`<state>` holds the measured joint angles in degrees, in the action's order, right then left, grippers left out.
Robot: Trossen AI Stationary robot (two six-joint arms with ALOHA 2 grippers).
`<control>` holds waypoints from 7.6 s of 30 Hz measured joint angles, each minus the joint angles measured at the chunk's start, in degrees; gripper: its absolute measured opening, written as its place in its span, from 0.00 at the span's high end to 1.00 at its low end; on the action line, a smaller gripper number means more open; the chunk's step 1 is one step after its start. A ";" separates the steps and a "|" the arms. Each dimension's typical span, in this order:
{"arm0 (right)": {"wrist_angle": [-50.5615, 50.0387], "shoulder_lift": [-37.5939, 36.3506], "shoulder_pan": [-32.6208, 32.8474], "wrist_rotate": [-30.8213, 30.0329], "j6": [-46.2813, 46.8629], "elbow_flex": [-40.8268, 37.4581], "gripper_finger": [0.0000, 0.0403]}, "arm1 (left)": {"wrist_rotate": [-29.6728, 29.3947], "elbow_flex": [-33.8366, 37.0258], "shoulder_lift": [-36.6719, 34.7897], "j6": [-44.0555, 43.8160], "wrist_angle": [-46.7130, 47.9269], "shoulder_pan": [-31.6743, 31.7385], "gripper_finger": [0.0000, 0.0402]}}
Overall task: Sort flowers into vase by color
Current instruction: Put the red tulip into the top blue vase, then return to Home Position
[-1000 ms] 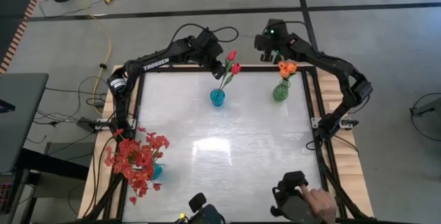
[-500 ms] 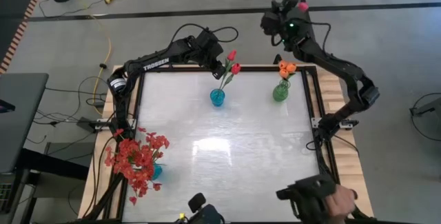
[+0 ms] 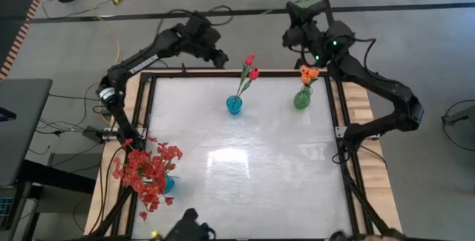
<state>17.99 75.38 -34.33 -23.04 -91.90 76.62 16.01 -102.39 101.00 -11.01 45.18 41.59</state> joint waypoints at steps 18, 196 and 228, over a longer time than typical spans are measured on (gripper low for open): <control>-10.25 -2.37 27.18 2.31 -16.94 0.02 0.95 | 26.31 0.00 -15.50 -19.08 -9.34 -1.97 0.71; -47.96 -8.53 34.56 -8.53 69.37 0.02 0.41 | 1.16 62.42 -9.01 6.07 -97.00 -10.54 1.00; -48.09 -8.53 34.71 -8.48 68.90 0.02 0.41 | 0.58 51.67 -13.03 17.71 -55.22 -10.86 0.50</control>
<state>-30.11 66.85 0.38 -31.53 -22.99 76.64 16.59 -50.72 87.96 6.70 -10.03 30.73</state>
